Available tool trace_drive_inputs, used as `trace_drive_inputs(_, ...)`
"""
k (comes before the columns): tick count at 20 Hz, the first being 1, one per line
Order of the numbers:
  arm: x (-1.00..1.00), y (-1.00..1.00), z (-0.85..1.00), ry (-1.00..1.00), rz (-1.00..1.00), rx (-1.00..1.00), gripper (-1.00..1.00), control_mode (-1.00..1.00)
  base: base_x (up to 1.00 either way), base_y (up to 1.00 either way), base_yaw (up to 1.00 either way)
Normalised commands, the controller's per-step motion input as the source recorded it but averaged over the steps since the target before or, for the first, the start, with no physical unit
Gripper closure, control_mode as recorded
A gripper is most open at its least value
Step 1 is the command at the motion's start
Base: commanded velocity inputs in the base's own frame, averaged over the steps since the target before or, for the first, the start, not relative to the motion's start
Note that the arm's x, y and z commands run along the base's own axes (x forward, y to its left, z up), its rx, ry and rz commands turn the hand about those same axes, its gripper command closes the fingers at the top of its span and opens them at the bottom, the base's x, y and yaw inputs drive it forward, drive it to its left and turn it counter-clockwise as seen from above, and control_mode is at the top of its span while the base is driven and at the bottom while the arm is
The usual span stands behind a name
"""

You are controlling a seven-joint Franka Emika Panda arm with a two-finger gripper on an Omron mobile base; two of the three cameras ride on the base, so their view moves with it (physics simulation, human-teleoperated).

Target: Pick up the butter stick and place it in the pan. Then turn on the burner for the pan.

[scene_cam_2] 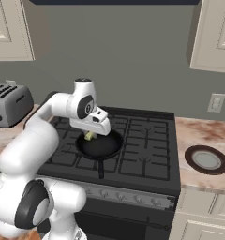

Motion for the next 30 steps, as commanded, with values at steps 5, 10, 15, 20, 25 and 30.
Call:
trace_drive_inputs(5, 0.38, 0.01, -0.30, 0.00, 0.00, 0.00, 1.00, -1.00, 0.00, 0.00, 0.00)
trace_drive_inputs(10, 0.39, 0.00, -0.32, 0.00, 0.01, 0.01, 1.00, -1.00, 0.00, 0.00, 0.00)
trace_drive_inputs(15, 0.27, 0.02, -0.41, 0.00, 0.01, 0.00, 1.00, -1.00, 0.00, 0.00, 0.00)
trace_drive_inputs(20, 0.18, 0.01, -0.31, 0.00, 0.00, 0.00, 1.00, -1.00, 0.00, 0.00, 0.00)
trace_drive_inputs(25, 0.19, 0.00, -0.20, 0.00, 0.00, 0.00, 1.00, -1.00, 0.00, 0.00, 0.00)
trace_drive_inputs(30, 0.10, 0.00, -0.19, 0.00, 0.00, 0.00, 1.00, -1.00, 0.00, 0.00, 0.00)
